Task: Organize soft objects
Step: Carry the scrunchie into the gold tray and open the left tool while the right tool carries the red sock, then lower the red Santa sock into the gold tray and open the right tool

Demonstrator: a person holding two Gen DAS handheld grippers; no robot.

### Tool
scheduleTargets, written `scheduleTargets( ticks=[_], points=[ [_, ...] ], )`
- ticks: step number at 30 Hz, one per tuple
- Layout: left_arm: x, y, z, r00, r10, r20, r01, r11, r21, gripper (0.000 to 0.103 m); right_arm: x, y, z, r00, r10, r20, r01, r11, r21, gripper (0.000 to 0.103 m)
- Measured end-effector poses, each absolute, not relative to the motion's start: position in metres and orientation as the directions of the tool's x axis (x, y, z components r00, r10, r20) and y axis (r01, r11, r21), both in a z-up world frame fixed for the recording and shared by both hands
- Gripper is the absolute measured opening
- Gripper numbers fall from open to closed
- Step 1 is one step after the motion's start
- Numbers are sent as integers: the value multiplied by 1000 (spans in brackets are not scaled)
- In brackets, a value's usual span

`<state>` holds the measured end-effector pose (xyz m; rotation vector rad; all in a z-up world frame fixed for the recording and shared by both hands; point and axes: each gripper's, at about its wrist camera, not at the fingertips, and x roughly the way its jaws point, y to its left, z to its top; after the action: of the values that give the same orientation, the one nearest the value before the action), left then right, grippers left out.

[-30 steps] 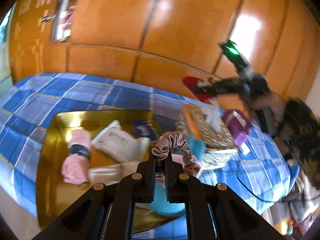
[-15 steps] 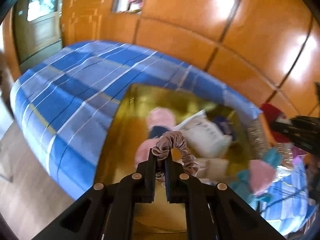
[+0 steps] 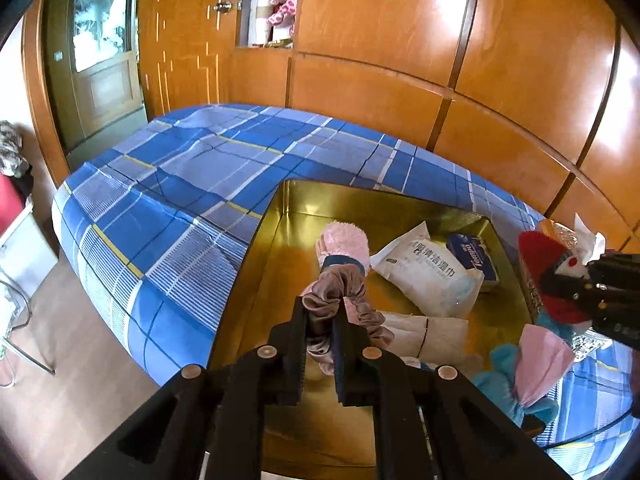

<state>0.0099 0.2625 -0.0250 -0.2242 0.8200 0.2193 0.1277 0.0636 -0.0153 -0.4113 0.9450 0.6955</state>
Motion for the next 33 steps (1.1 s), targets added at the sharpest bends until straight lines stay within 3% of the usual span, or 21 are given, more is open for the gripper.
scheduleTargets(
  ticks=[10, 16, 19, 23, 28, 33],
  points=[
    [3, 252, -13, 693, 128, -709, -270, 959, -90, 34, 127, 62, -4, 466, 359, -809, -660, 750, -48, 16],
    [1, 251, -12, 698, 129, -704, -271, 958, -94, 39, 129, 72, 6, 453, 407, -793, -651, 759, 18, 16],
    [0, 251, -13, 699, 139, -701, -281, 956, -91, 48, 131, 81, -1, 425, 418, -803, -652, 756, 48, 16],
    [-1, 253, -14, 699, 145, -700, -289, 953, -90, 50, 140, 96, -19, 379, 401, -834, -637, 767, 79, 16],
    [-1, 258, -17, 695, 140, -705, -302, 947, -109, 62, 153, 118, -54, 258, 364, -895, -636, 762, 126, 16],
    [-1, 264, -17, 690, 141, -710, -313, 942, -117, 64, 172, 118, -72, 218, 400, -890, -575, 790, 214, 29]
  ],
)
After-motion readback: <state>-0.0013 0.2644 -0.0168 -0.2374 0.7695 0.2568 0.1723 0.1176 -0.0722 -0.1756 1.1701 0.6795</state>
